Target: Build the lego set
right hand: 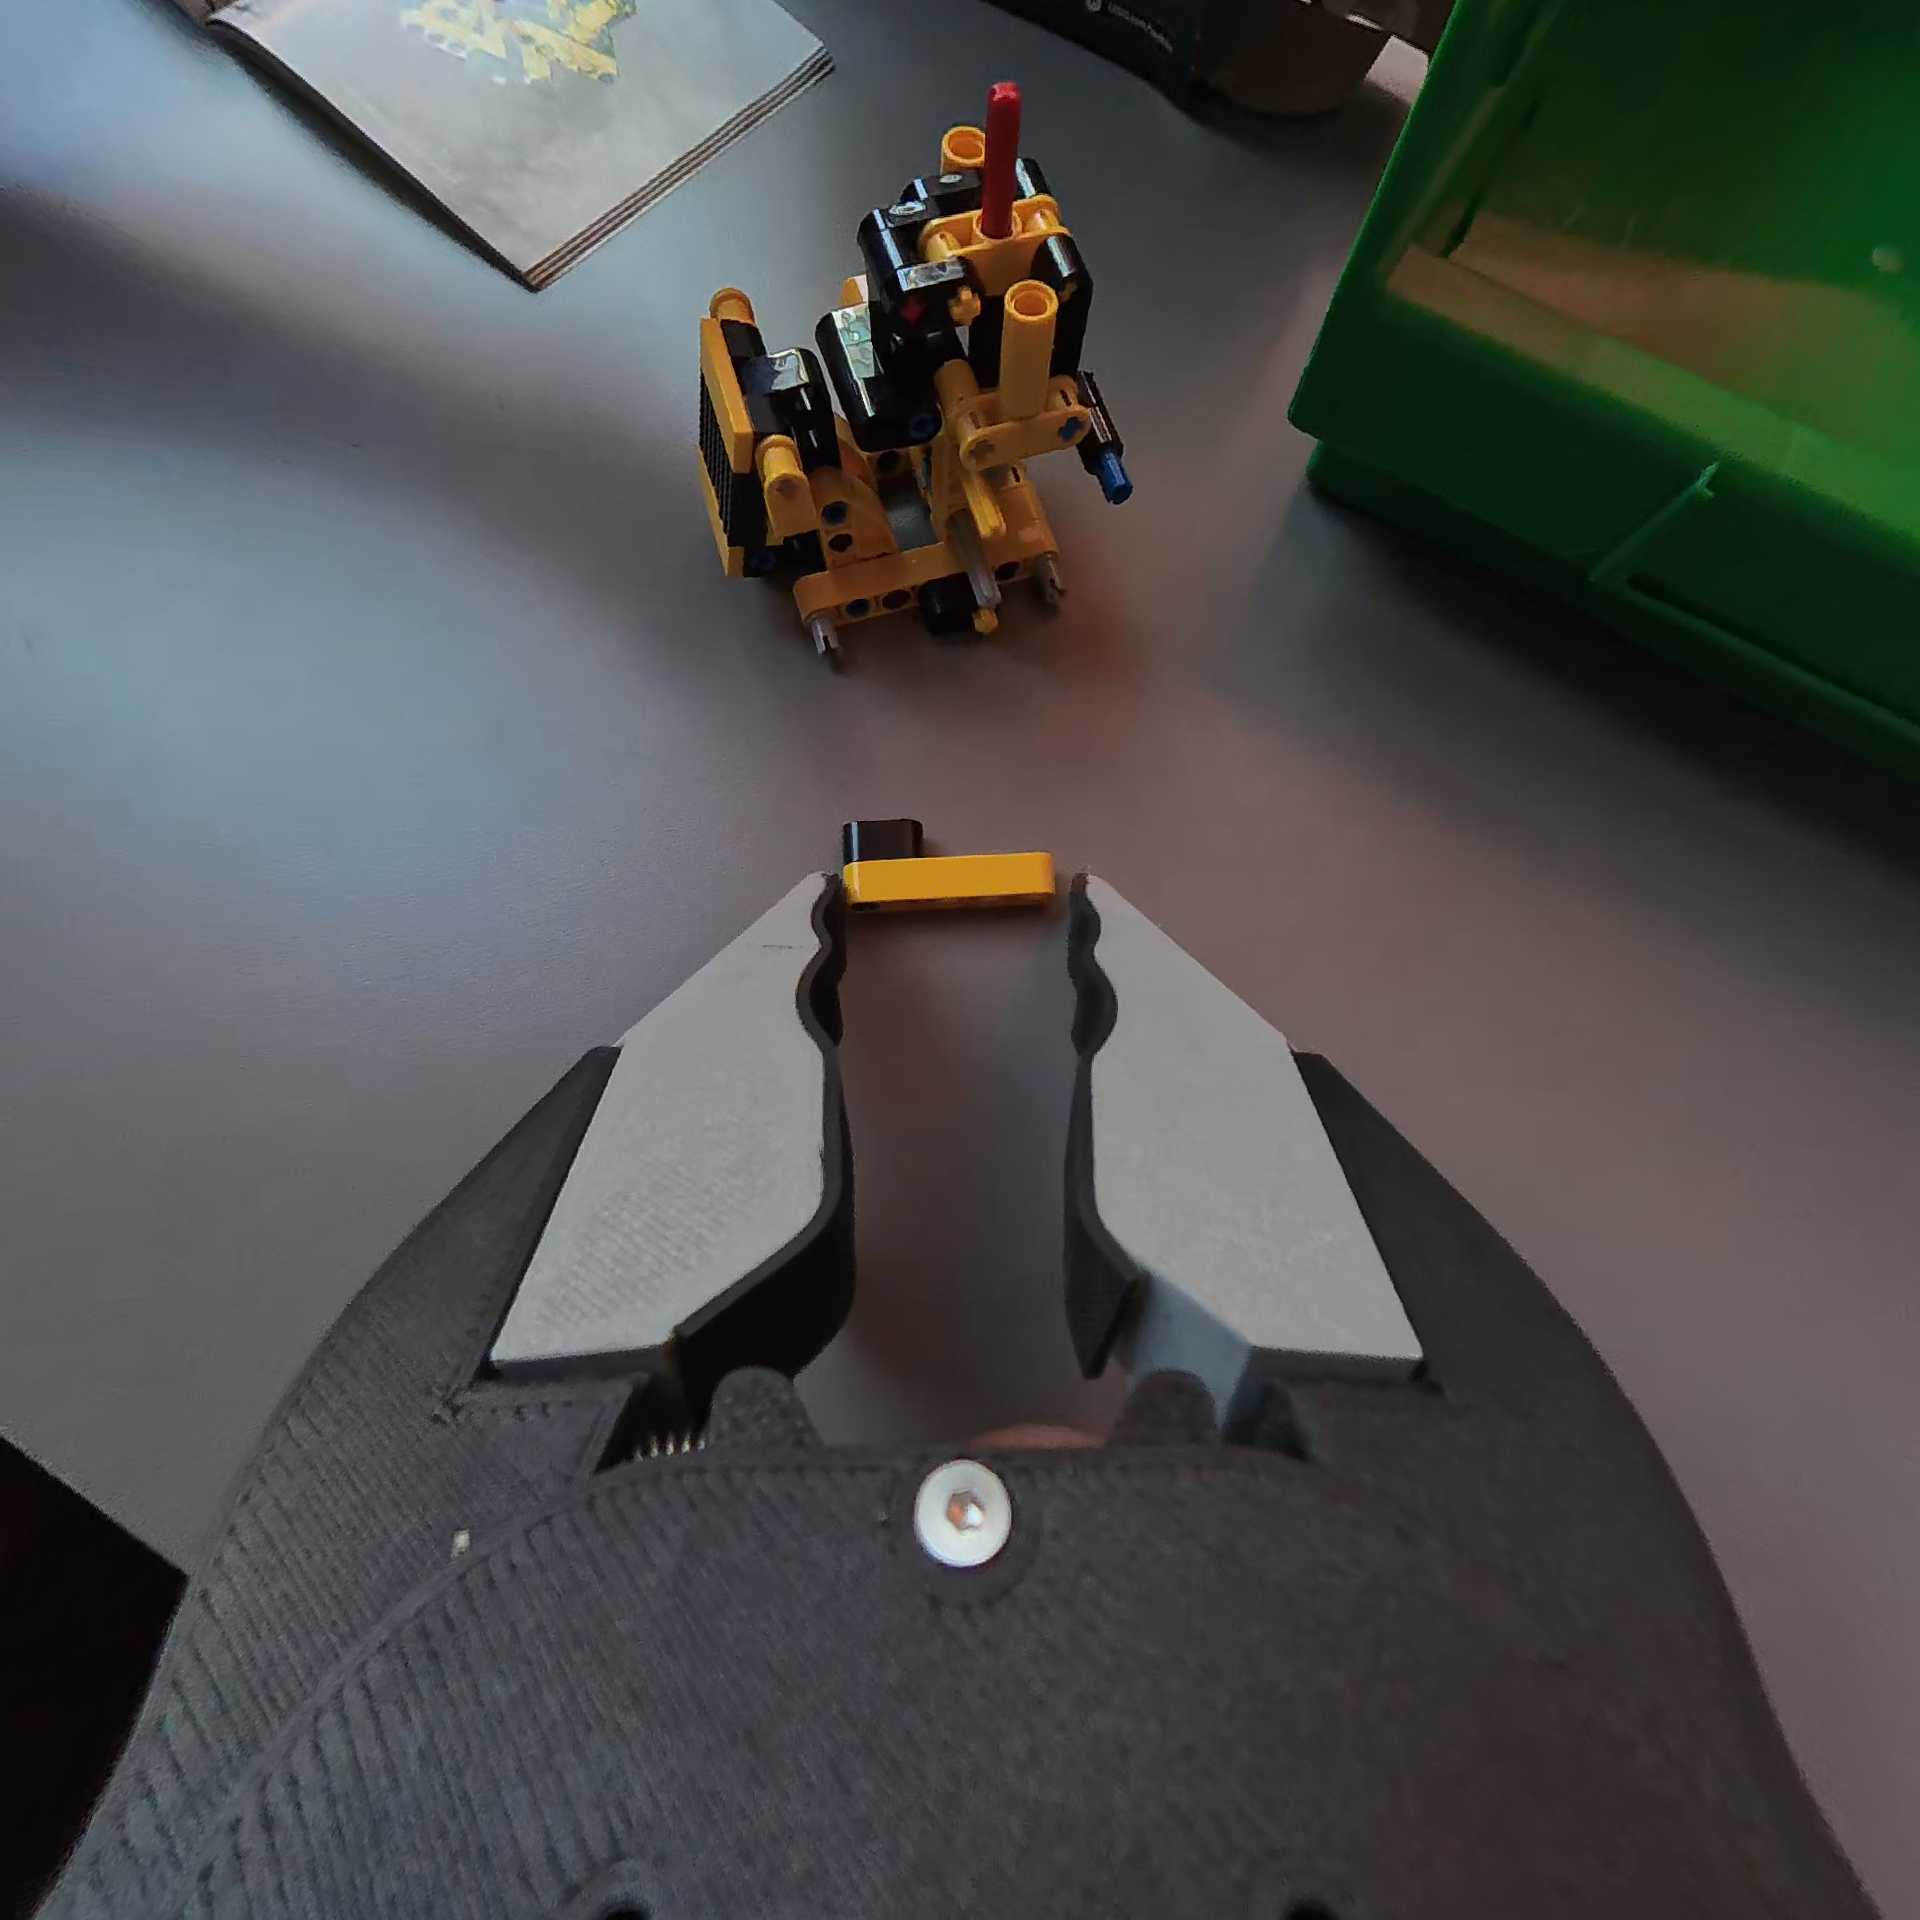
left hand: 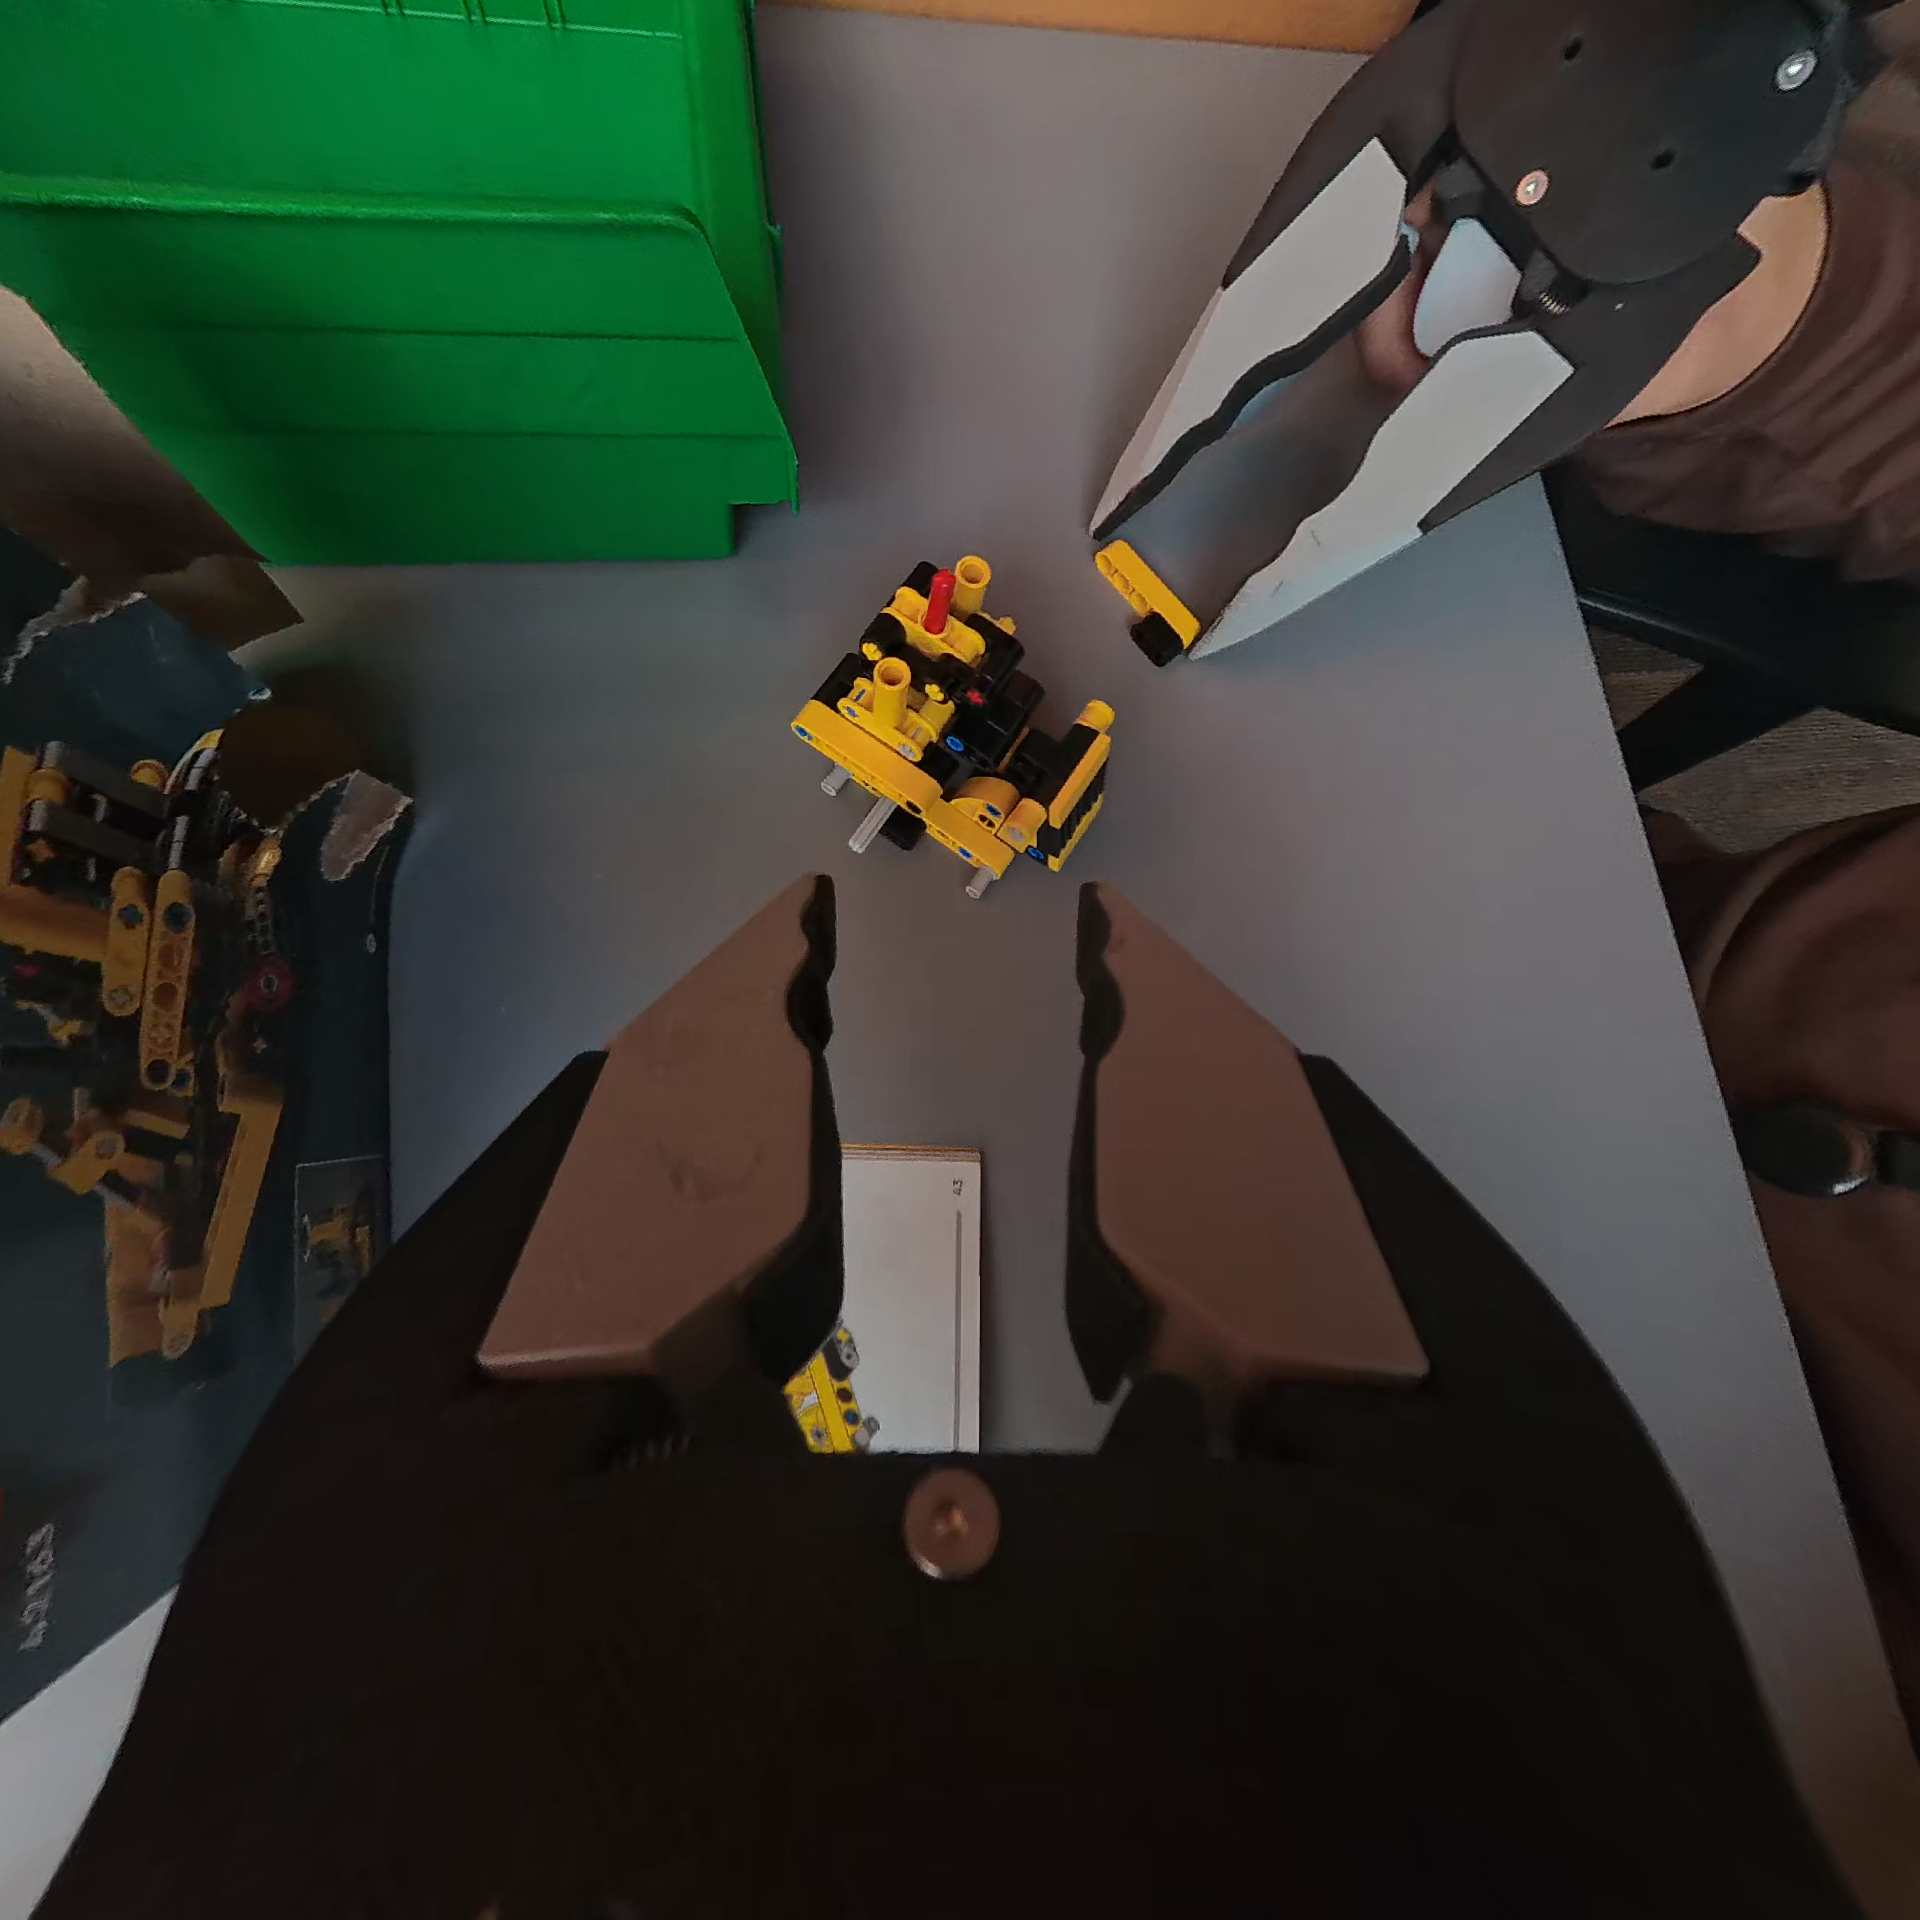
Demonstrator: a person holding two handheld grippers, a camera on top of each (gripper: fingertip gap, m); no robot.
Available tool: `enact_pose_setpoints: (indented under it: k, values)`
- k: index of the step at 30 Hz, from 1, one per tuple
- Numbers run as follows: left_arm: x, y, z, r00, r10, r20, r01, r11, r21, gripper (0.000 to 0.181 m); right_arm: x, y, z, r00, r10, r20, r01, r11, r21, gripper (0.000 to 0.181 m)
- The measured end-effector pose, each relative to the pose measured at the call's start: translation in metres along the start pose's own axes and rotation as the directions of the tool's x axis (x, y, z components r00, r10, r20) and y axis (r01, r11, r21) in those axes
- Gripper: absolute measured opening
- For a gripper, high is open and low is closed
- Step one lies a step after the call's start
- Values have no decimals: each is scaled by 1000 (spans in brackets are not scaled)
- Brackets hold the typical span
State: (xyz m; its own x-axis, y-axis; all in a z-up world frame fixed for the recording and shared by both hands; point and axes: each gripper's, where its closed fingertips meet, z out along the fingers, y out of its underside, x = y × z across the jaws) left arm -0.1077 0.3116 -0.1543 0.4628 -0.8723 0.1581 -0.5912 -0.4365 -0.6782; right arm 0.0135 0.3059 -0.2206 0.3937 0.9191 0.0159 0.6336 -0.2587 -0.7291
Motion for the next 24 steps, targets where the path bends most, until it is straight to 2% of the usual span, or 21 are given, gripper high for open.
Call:
enact_pose_setpoints:
  k: [1,5,7,9,12,14,18,24]
  values:
    - [0,0,3,1000,1,-1,-1,1000,1,44,0,0,0,1000,-6,6,6,1000,1,40]
    - [0,2,11,1000,4,-4,-4,1000,-5,45,-1,-1,0,996,-58,63,58,998,8,37]
    - [0,4,13,1000,3,-8,-3,1000,-10,45,-6,-7,-6,985,-108,136,99,993,68,37]
    - [-1,5,14,1000,-4,-9,4,1000,-13,45,-18,-24,-24,958,-180,221,127,964,233,37]
    - [-4,7,15,1000,-10,-11,10,1000,-14,45,-37,-49,-63,903,-299,307,105,849,517,37]
    - [-5,8,15,1000,-15,-14,15,1000,-15,45,-42,-57,-82,878,-334,343,59,786,616,37]
    - [-7,11,16,1000,-22,-16,22,999,-24,45,-50,-61,-100,834,-382,399,4,726,688,36]
    - [-6,11,16,999,-19,-26,18,1000,-20,44,-49,-67,-105,831,-381,405,-16,712,702,37]
